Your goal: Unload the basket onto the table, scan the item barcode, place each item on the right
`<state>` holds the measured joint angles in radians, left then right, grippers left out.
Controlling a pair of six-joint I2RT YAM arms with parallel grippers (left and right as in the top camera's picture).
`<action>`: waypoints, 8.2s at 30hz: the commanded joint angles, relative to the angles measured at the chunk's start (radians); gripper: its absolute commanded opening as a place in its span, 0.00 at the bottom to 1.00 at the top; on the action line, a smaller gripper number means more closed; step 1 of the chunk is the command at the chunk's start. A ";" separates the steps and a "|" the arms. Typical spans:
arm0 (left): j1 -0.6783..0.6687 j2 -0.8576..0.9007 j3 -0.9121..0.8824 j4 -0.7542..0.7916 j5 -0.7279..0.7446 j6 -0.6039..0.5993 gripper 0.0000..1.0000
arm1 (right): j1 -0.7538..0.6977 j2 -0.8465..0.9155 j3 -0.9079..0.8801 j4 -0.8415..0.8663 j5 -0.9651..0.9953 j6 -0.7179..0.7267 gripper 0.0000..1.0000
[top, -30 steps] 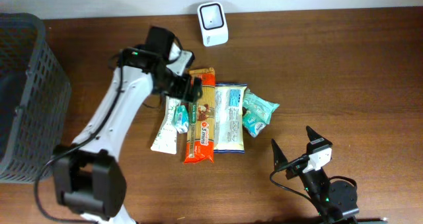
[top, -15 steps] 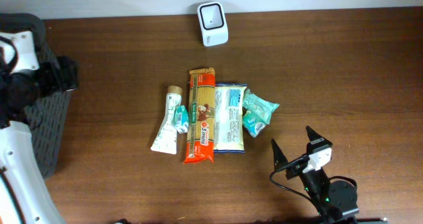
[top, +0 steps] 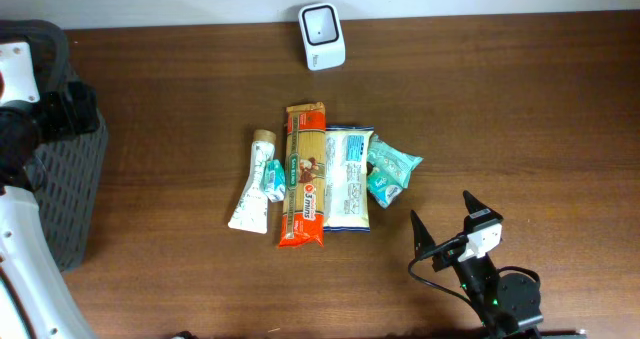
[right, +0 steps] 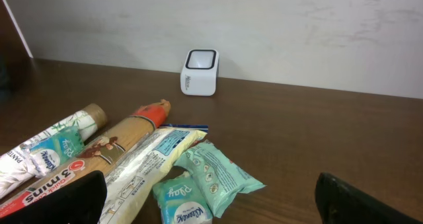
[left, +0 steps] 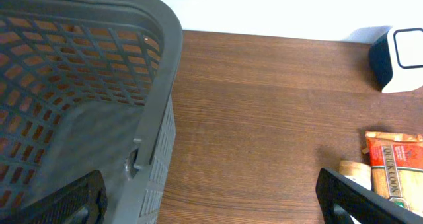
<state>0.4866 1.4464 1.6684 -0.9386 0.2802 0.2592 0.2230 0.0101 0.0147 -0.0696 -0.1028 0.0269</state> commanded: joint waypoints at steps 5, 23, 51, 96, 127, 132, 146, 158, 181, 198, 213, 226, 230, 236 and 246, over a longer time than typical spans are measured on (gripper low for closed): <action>0.003 -0.003 0.016 0.002 -0.014 0.027 0.99 | -0.007 -0.006 -0.009 0.000 0.006 0.003 0.99; 0.003 -0.003 0.016 0.002 -0.014 0.027 0.99 | -0.008 -0.003 0.002 0.006 -0.002 0.003 0.99; 0.003 -0.003 0.016 0.002 -0.014 0.027 0.99 | -0.007 1.531 1.165 -0.803 -0.089 0.002 0.83; 0.003 -0.003 0.016 0.002 -0.014 0.027 0.99 | -0.252 1.790 1.269 -1.035 -1.423 -0.362 0.04; 0.003 -0.003 0.016 0.002 -0.014 0.027 0.99 | 0.265 1.823 2.235 -1.092 0.344 0.127 0.04; 0.003 -0.003 0.016 0.002 -0.014 0.027 0.99 | 0.286 2.092 2.235 -0.556 0.620 -0.224 0.04; 0.003 -0.003 0.016 0.002 -0.014 0.027 0.99 | 0.257 2.610 2.234 0.097 0.665 -0.753 0.04; 0.003 -0.003 0.016 0.002 -0.014 0.027 0.99 | 0.219 2.148 2.235 -0.499 0.229 -0.123 0.04; 0.003 -0.003 0.016 0.002 -0.014 0.027 0.99 | -0.409 2.013 1.690 -1.087 -0.248 0.140 0.04; 0.003 -0.003 0.016 0.002 -0.014 0.027 0.99 | -0.467 2.042 1.582 -0.996 -0.121 0.270 0.17; 0.003 -0.003 0.016 0.002 -0.014 0.027 0.99 | -0.203 2.045 1.740 -1.053 -0.412 0.035 0.04; 0.003 -0.003 0.016 0.002 -0.014 0.027 0.99 | 0.019 2.221 1.738 -1.038 -0.128 0.278 0.04; 0.003 -0.003 0.016 0.002 -0.014 0.027 0.99 | 0.019 2.270 1.722 -1.034 -0.120 0.277 0.04; 0.003 -0.003 0.016 0.002 -0.014 0.027 0.99 | -0.020 2.275 1.727 -1.061 -0.103 -0.089 0.08; 0.003 -0.003 0.016 0.002 -0.014 0.027 0.99 | -0.110 2.274 2.044 -1.386 -0.232 -0.330 0.33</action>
<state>0.4866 1.4483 1.6737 -0.9371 0.2615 0.2703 0.1078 2.2826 1.9652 -1.4227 -0.2966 -0.3061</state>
